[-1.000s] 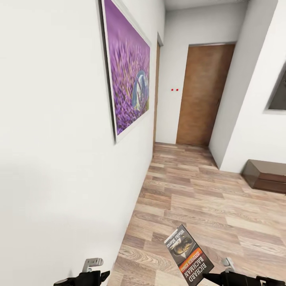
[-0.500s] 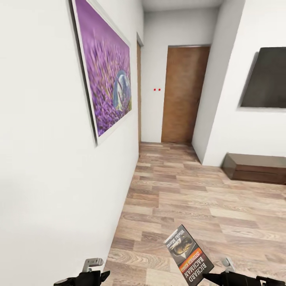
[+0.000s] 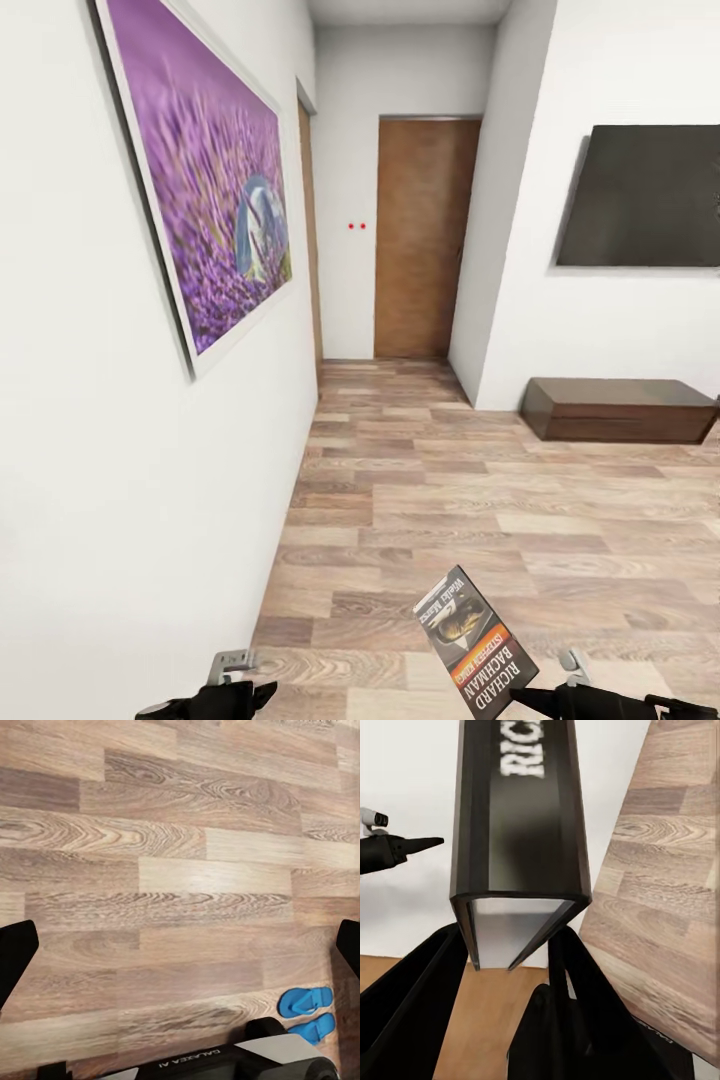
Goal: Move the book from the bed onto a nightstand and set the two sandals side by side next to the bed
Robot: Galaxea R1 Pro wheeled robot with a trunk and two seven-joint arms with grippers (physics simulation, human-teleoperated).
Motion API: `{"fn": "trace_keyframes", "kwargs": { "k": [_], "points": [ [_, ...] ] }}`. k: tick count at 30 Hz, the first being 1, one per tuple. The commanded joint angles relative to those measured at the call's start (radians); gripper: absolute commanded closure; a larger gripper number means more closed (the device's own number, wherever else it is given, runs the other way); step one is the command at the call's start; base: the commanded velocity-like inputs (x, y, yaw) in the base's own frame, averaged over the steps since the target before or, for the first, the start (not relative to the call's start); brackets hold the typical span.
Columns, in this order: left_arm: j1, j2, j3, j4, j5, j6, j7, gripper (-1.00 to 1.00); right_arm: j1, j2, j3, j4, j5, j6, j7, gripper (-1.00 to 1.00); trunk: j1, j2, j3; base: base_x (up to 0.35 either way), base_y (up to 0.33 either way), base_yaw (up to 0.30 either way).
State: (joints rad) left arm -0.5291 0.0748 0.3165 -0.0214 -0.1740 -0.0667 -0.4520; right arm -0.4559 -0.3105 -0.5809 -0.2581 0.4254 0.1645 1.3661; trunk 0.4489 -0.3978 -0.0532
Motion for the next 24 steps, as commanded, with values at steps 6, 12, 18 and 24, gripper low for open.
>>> {"fn": "trace_keyframes", "kwargs": {
  "k": [6,12,18,24],
  "points": [
    [-0.001,0.0,0.007,0.001,-0.01,-0.005,-0.002,-1.0,-0.001,0.001,-0.01,-0.001,0.007,0.01,0.005,1.0,0.001,-0.002,-0.002,0.32,0.0,-0.013],
    [-0.001,0.0,0.007,0.001,-0.01,-0.005,-0.002,-1.0,-0.001,0.001,-0.01,-0.001,0.007,0.01,0.005,1.0,0.001,-0.002,-0.002,0.254,0.0,-0.001],
    [-0.001,0.0,0.007,0.001,-0.01,-0.005,-0.002,-1.0,-0.001,0.001,-0.009,0.0,0.007,0.01,0.005,1.0,0.001,-0.002,-0.002,0.028,0.0,-0.126],
    [-0.001,0.0,0.007,0.001,-0.01,-0.005,-0.002,-1.0,-0.001,0.001,-0.01,0.0,0.007,0.01,0.005,1.0,0.001,-0.002,-0.002,0.05,0.0,-0.085]
  ]
}}
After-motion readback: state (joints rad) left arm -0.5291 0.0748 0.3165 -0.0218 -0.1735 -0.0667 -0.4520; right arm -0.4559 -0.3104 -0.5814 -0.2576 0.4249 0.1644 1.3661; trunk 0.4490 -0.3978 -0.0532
